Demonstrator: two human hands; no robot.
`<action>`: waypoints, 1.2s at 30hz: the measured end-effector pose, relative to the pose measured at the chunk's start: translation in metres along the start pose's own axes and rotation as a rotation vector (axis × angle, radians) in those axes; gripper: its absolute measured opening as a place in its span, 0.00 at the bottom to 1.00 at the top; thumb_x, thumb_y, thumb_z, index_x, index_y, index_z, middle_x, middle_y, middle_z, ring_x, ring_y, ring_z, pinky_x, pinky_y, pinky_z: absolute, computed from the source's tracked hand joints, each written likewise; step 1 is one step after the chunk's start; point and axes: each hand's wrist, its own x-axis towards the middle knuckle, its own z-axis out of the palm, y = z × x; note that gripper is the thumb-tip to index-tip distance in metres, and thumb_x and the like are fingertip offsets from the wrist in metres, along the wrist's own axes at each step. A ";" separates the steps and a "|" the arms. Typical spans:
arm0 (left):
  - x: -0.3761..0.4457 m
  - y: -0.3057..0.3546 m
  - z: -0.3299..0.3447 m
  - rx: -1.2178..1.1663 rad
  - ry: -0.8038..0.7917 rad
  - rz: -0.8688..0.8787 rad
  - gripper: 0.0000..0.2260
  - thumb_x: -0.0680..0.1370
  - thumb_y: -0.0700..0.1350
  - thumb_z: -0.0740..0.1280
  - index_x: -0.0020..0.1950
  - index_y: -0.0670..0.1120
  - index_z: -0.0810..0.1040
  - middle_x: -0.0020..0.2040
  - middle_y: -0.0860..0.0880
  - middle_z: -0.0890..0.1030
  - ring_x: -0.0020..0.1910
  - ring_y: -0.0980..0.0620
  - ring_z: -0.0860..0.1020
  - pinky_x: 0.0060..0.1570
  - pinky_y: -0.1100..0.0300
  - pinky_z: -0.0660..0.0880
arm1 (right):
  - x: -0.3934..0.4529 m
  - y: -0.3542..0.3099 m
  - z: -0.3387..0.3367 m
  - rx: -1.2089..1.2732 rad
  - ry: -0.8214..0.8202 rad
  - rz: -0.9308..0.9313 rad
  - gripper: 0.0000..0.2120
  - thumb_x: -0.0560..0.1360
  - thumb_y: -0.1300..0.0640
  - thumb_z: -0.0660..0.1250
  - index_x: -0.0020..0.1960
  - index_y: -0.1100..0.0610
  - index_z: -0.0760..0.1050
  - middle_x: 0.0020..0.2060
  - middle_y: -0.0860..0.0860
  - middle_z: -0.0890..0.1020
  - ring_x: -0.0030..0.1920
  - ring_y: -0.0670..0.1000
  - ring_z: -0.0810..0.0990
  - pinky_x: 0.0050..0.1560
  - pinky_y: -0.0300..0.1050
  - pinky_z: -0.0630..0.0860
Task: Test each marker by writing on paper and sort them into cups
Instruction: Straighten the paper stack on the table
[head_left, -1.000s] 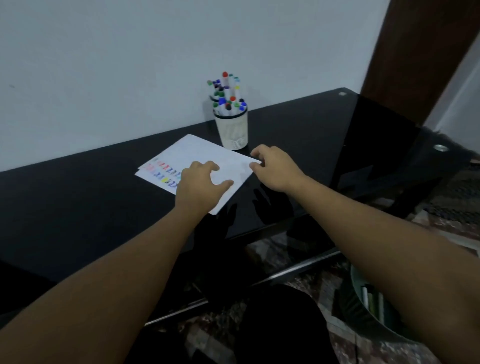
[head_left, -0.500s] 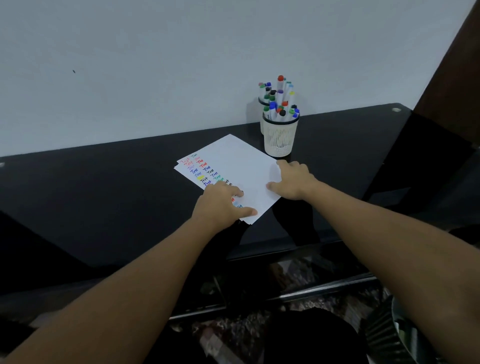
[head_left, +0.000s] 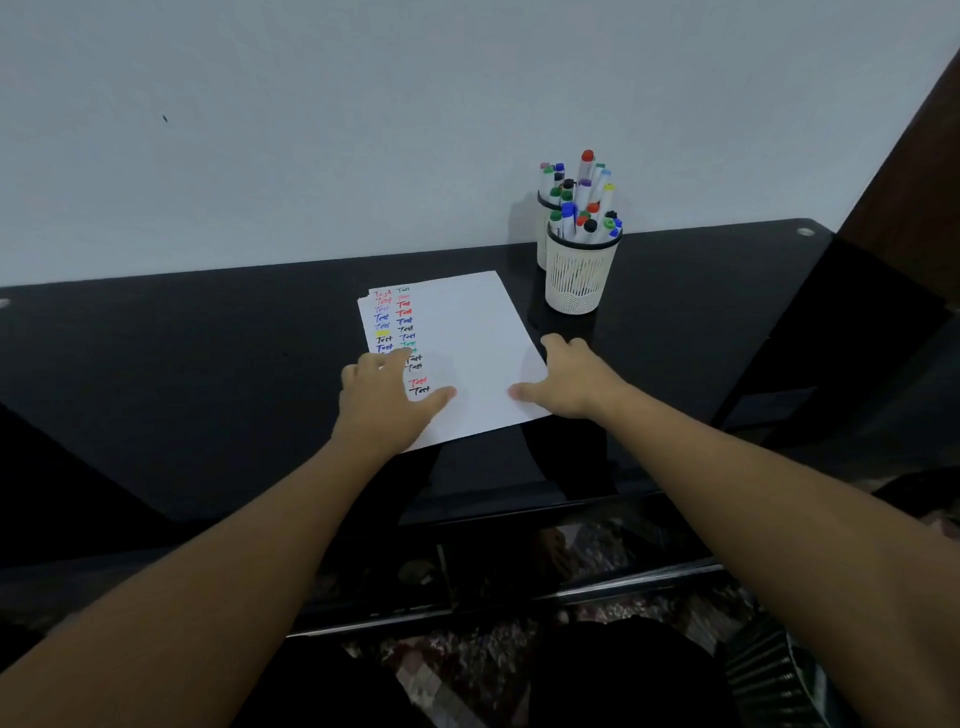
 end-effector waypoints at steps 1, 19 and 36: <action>0.000 -0.004 0.001 0.007 0.016 -0.015 0.37 0.75 0.66 0.68 0.78 0.49 0.65 0.72 0.45 0.67 0.72 0.42 0.62 0.70 0.44 0.65 | -0.001 -0.001 0.003 0.004 -0.005 -0.009 0.42 0.76 0.38 0.72 0.79 0.56 0.59 0.73 0.59 0.65 0.70 0.63 0.71 0.68 0.59 0.73; 0.007 -0.027 0.013 -0.149 0.184 -0.071 0.22 0.72 0.67 0.69 0.60 0.56 0.77 0.52 0.56 0.81 0.61 0.47 0.76 0.64 0.43 0.69 | -0.001 0.015 0.003 0.215 0.011 -0.029 0.29 0.75 0.44 0.74 0.73 0.50 0.72 0.58 0.48 0.77 0.59 0.52 0.78 0.59 0.47 0.75; 0.030 -0.039 0.002 -0.217 0.005 -0.019 0.35 0.64 0.74 0.68 0.68 0.62 0.74 0.54 0.61 0.80 0.59 0.49 0.79 0.58 0.42 0.78 | -0.007 0.016 0.006 0.249 0.048 -0.005 0.25 0.73 0.40 0.75 0.63 0.50 0.72 0.51 0.46 0.79 0.52 0.50 0.80 0.57 0.53 0.80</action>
